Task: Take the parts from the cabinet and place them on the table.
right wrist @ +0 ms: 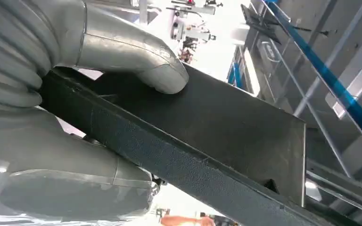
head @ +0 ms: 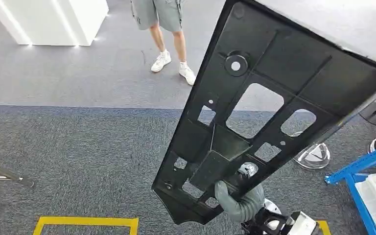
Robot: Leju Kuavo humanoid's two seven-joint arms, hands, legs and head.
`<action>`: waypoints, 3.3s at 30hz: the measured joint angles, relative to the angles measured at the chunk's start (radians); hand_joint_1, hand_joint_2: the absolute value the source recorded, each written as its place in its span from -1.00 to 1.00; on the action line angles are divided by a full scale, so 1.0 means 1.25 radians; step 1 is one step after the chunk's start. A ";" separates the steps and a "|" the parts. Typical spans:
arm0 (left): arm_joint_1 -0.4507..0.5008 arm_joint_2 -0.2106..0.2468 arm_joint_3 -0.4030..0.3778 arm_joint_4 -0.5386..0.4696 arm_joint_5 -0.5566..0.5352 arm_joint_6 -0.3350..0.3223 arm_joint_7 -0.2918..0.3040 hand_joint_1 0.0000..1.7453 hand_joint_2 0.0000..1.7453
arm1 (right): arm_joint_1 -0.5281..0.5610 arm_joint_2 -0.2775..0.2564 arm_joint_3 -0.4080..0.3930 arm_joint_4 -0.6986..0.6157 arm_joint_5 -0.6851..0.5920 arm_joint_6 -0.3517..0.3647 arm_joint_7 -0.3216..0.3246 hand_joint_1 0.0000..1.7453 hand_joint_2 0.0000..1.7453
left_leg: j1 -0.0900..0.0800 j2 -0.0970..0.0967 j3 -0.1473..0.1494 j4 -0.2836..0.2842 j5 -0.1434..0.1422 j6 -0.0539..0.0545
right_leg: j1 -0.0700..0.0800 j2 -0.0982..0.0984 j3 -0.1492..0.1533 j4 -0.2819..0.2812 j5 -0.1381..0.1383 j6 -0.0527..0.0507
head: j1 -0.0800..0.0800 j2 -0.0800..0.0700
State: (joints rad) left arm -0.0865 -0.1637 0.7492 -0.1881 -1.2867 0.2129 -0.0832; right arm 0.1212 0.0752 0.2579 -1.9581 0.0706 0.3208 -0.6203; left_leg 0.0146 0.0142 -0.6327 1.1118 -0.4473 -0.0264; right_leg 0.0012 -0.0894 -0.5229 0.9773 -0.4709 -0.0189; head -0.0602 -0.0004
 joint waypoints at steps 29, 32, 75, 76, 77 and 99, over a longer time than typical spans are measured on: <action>-0.001 0.006 0.016 0.000 -0.001 0.005 -0.002 -1.00 1.00 | -0.018 0.017 0.000 0.010 -0.011 0.013 0.002 1.00 1.00 | -0.003 -0.016 -0.074 0.140 -0.070 0.001 | -0.004 0.018 -0.012 0.010 -0.001 -0.001 | 0.000 0.000; 0.000 0.009 0.017 0.000 -0.001 0.005 -0.001 -1.00 1.00 | -0.018 0.018 0.000 0.010 -0.011 0.013 0.002 1.00 1.00 | -0.008 0.049 0.044 -0.071 0.002 0.012 | -0.001 -0.008 -0.006 0.014 -0.009 0.005 | 0.000 0.000; 0.005 0.006 0.019 0.000 -0.011 0.010 0.004 -1.00 1.00 | -0.010 0.035 0.000 0.009 -0.012 0.030 0.014 1.00 1.00 | -0.009 -0.054 0.050 -0.088 0.004 0.055 | -0.011 0.069 -0.122 0.249 -0.099 0.039 | 0.000 0.000; 0.005 0.005 0.019 0.000 -0.012 0.010 0.004 -1.00 1.00 | -0.010 0.035 0.000 0.009 -0.012 0.030 0.015 1.00 1.00 | -0.009 -0.065 0.050 -0.086 0.004 0.054 | -0.013 0.071 -0.097 0.196 -0.063 0.038 | 0.000 0.000; 0.004 0.005 0.019 0.000 -0.012 0.009 0.004 -1.00 1.00 | -0.010 0.035 0.000 0.009 -0.012 0.030 0.015 1.00 1.00 | -0.008 -0.078 0.050 -0.082 0.002 0.051 | -0.015 0.080 -0.061 0.118 -0.022 0.036 | 0.000 0.000; 0.002 0.012 0.020 0.000 -0.008 0.011 -0.003 -1.00 1.00 | -0.013 0.040 0.000 0.007 -0.024 0.027 0.011 1.00 1.00 | -0.009 0.016 0.046 -0.084 -0.004 0.043 | -0.006 -0.033 -0.003 0.020 -0.022 0.038 | 0.000 0.000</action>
State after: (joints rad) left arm -0.0837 -0.1488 0.7736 -0.1884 -1.2966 0.2266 -0.0870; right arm 0.1052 0.1247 0.2579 -1.9493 0.0412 0.3540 -0.6065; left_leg 0.0036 0.0343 -0.5754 1.0064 -0.4524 0.0272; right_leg -0.0063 -0.1310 -0.5270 1.0027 -0.4984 0.0288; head -0.0599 -0.0004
